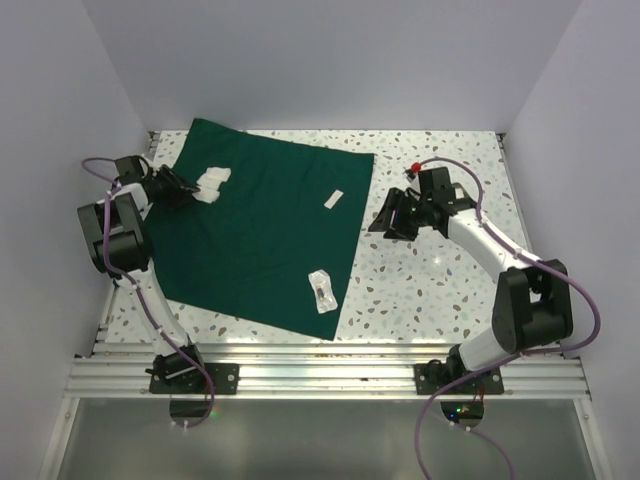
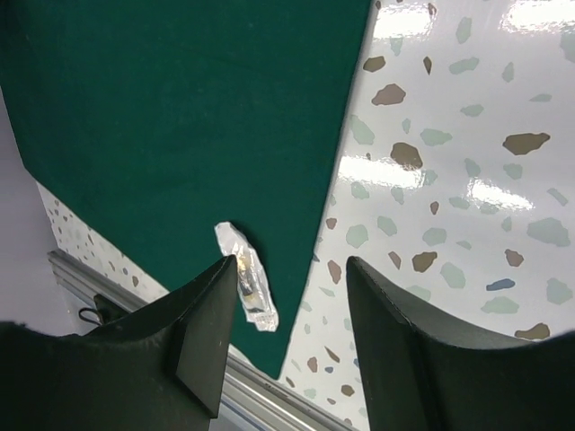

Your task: Prepare the surgical pack

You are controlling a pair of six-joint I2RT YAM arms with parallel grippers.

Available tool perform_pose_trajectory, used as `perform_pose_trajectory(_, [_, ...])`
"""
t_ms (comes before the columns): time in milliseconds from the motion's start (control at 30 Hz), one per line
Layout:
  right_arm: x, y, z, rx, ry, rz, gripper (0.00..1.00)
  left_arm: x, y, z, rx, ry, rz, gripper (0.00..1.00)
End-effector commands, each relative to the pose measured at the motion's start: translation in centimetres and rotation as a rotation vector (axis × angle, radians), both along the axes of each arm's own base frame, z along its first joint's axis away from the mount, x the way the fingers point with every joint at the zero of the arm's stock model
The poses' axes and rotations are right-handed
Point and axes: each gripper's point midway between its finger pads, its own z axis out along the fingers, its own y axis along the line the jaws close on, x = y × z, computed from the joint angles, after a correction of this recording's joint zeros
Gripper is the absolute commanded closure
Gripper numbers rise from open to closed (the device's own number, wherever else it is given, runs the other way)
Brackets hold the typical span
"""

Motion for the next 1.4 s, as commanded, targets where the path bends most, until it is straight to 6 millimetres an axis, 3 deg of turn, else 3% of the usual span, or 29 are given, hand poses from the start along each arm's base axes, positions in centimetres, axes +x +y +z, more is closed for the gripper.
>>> perform_pose_trajectory(0, [0.7, 1.1, 0.7, 0.045, -0.025, 0.024, 0.45, 2.0, 0.8, 0.5, 0.018, -0.066, 0.004, 0.56])
perform_pose_trajectory(200, [0.6, 1.6, 0.3, 0.056, -0.006, 0.028, 0.45, 2.7, 0.6, 0.5, -0.002, -0.076, -0.005, 0.75])
perform_pose_trajectory(333, [0.7, 1.7, 0.1, 0.06, -0.004, 0.029, 0.45, 2.8, 0.5, 1.9, 0.006, -0.093, -0.02, 1.0])
perform_pose_trajectory(600, [0.8, 1.8, 0.0, 0.057, -0.003, 0.031, 0.45, 1.4, -0.2, 7.2, 0.034, -0.167, -0.03, 1.0])
perform_pose_trajectory(767, [0.8, 1.8, -0.4, 0.059, 0.007, 0.033, 0.45, 2.7, -0.4, 9.7, -0.005, -0.234, -0.027, 1.0])
perform_pose_trajectory(900, [0.7, 1.9, -0.5, 0.06, 0.011, 0.035, 0.45, 4.7, -0.6, 10.3, -0.071, -0.285, -0.014, 1.0])
perform_pose_trajectory(1133, [0.5, 1.7, -0.7, 0.049, 0.013, 0.037, 0.45, 7.3, -3.2, 10.1, -0.224, -0.326, -0.031, 1.0])
perform_pose_trajectory(1233, [0.5, 1.7, -0.9, 0.052, 0.018, 0.034, 0.45, 8.2, -4.9, 9.8, -0.296, -0.336, -0.04, 1.0])
perform_pose_trajectory(1367, [0.6, 1.7, -0.8, 0.052, 0.014, 0.032, 0.44, 9.1, -5.4, 8.5, -0.318, -0.322, -0.017, 1.0])
